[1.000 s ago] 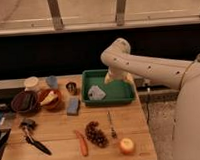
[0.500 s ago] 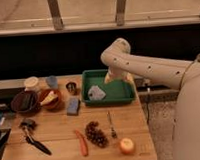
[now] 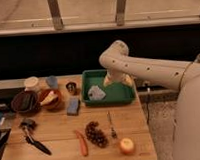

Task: Place apple in metal cup

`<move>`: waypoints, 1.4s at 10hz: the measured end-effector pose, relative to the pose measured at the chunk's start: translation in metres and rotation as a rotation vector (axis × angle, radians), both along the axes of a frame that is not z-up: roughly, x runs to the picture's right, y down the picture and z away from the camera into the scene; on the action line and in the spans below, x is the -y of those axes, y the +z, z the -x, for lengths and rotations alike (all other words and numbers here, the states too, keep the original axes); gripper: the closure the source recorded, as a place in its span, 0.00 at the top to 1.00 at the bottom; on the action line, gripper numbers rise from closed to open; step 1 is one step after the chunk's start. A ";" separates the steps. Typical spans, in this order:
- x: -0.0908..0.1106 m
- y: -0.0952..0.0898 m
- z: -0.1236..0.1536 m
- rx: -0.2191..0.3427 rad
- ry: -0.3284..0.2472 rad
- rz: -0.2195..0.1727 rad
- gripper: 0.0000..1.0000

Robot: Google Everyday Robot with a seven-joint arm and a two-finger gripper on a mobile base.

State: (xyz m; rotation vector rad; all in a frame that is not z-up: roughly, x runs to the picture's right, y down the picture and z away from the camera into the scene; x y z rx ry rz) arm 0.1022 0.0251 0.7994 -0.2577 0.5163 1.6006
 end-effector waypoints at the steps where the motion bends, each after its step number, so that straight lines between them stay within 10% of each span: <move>1: -0.018 -0.003 0.004 0.003 -0.008 0.023 0.80; 9: -0.134 -0.018 -0.026 -0.022 0.001 0.202 0.80; 14: -0.143 -0.019 -0.026 -0.017 0.002 0.216 0.80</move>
